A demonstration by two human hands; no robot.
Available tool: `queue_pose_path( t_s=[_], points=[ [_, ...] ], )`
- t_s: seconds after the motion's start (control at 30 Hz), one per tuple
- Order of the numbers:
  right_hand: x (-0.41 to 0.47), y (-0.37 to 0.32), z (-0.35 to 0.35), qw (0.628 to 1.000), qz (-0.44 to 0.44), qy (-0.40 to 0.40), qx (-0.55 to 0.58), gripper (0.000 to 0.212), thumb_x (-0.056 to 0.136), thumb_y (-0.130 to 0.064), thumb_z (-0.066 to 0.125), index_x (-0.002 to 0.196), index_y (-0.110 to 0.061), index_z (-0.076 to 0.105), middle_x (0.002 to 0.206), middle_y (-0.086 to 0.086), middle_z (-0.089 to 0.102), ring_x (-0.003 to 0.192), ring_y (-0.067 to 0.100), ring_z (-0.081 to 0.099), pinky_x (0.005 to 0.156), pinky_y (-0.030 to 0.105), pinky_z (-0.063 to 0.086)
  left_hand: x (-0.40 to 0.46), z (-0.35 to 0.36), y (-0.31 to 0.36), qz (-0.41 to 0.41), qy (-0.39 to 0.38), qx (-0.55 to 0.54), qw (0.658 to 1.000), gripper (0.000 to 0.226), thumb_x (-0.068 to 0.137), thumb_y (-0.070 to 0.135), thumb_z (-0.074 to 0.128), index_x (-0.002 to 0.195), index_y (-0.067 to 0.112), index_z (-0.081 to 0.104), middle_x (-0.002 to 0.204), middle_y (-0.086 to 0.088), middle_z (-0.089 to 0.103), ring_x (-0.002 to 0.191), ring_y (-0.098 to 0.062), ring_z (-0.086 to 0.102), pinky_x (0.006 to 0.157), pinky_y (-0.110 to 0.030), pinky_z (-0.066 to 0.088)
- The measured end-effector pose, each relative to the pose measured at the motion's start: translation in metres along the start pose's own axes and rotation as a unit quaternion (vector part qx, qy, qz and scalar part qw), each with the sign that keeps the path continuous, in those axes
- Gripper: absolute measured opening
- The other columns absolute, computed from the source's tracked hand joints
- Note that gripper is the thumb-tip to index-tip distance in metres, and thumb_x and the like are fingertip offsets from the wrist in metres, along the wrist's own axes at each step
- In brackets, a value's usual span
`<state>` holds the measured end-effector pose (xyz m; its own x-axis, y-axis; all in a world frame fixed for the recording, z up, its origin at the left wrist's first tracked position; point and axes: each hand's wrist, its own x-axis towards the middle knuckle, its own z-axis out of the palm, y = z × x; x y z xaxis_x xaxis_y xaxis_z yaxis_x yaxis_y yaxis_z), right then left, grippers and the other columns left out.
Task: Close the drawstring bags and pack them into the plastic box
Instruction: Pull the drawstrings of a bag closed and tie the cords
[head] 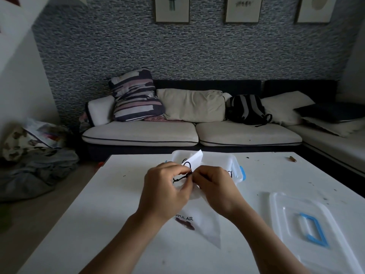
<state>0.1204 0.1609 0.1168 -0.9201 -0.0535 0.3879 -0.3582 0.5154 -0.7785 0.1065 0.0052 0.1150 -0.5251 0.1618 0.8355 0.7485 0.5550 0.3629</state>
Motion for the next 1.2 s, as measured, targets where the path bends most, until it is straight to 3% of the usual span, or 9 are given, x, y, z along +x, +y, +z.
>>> queue_pose_path(
  t_s=[0.17,0.33,0.67,0.73,0.87,0.97,1.03,1.13,1.2],
  points=[
    [0.000,0.002,-0.002,1.000,-0.011,-0.003,0.016,0.027,0.097,-0.018,0.052,0.075,-0.012,0.068,0.073,0.011,0.062,0.064,0.017,0.046,0.059,0.033,0.037,0.004,-0.002,0.007,-0.082,-0.027,-0.085,0.993,0.017,0.074,0.009,0.075,0.084,0.022,0.080,0.079,0.018,0.075,0.079,0.001,0.070,0.074,-0.013,0.052],
    [-0.002,0.001,-0.005,1.000,-0.030,0.003,0.001,0.028,0.098,-0.016,0.054,0.071,-0.015,0.064,0.069,0.006,0.061,0.061,0.008,0.045,0.057,0.025,0.035,0.008,-0.002,0.005,-0.245,-0.127,-0.211,0.938,0.023,0.084,-0.001,0.070,0.088,0.020,0.080,0.082,0.008,0.078,0.083,-0.008,0.074,0.080,-0.024,0.056],
    [-0.002,0.004,-0.010,0.985,-0.107,0.017,-0.132,0.027,0.098,-0.014,0.053,0.072,-0.013,0.059,0.065,-0.007,0.051,0.065,0.012,0.046,0.058,0.020,0.034,0.003,0.008,-0.004,-0.270,-0.198,-0.166,0.928,0.026,0.100,0.015,0.055,0.079,0.012,0.070,0.070,0.008,0.068,0.069,-0.010,0.062,0.068,-0.028,0.047],
    [-0.001,0.003,-0.013,0.983,-0.115,0.022,-0.144,0.029,0.099,-0.014,0.053,0.070,-0.011,0.056,0.066,-0.006,0.051,0.066,0.014,0.046,0.058,0.020,0.034,0.005,0.009,-0.003,-0.338,-0.210,-0.238,0.886,0.030,0.103,0.016,0.050,0.083,0.002,0.067,0.072,0.002,0.060,0.071,-0.014,0.053,0.071,-0.027,0.042],
    [-0.002,0.000,-0.017,0.981,-0.133,0.024,-0.142,0.030,0.099,-0.012,0.053,0.070,-0.020,0.052,0.065,-0.012,0.048,0.068,0.008,0.048,0.062,0.015,0.035,0.007,0.006,0.006,-0.476,-0.184,-0.470,0.720,0.026,0.101,0.010,0.047,0.106,0.001,0.071,0.094,-0.008,0.070,0.083,-0.017,0.063,0.075,-0.026,0.052],
    [-0.002,0.000,-0.018,0.979,-0.138,0.020,-0.147,0.027,0.099,-0.011,0.054,0.073,-0.017,0.055,0.068,-0.013,0.049,0.071,0.007,0.050,0.063,0.013,0.036,0.006,0.006,0.007,-0.504,-0.187,-0.528,0.657,0.034,0.100,0.020,0.049,0.120,-0.001,0.067,0.105,-0.015,0.067,0.092,-0.023,0.063,0.085,-0.033,0.052],
    [-0.001,0.001,-0.018,0.979,-0.138,0.017,-0.152,0.025,0.098,-0.011,0.053,0.074,-0.014,0.057,0.070,-0.012,0.051,0.072,0.010,0.050,0.062,0.015,0.037,0.006,0.009,0.006,-0.492,-0.191,-0.523,0.670,0.044,0.097,0.035,0.055,0.121,0.000,0.067,0.114,-0.017,0.070,0.105,-0.028,0.065,0.100,-0.040,0.050],
    [-0.002,0.002,-0.017,0.979,-0.143,0.008,-0.147,0.029,0.097,-0.007,0.053,0.072,-0.022,0.052,0.067,-0.014,0.048,0.067,0.008,0.048,0.061,0.015,0.036,0.006,0.008,0.004,-0.413,-0.221,-0.420,0.777,0.033,0.091,0.029,0.063,0.105,0.001,0.074,0.106,-0.016,0.075,0.099,-0.024,0.071,0.089,-0.031,0.055],
    [-0.003,0.002,-0.017,0.982,-0.136,0.007,-0.129,0.030,0.097,-0.008,0.053,0.071,-0.022,0.052,0.065,-0.014,0.048,0.065,0.009,0.047,0.060,0.016,0.035,0.007,0.004,0.001,-0.372,-0.226,-0.371,0.820,0.024,0.092,0.024,0.065,0.099,0.003,0.075,0.101,-0.013,0.076,0.094,-0.021,0.072,0.083,-0.026,0.054]
  ],
)
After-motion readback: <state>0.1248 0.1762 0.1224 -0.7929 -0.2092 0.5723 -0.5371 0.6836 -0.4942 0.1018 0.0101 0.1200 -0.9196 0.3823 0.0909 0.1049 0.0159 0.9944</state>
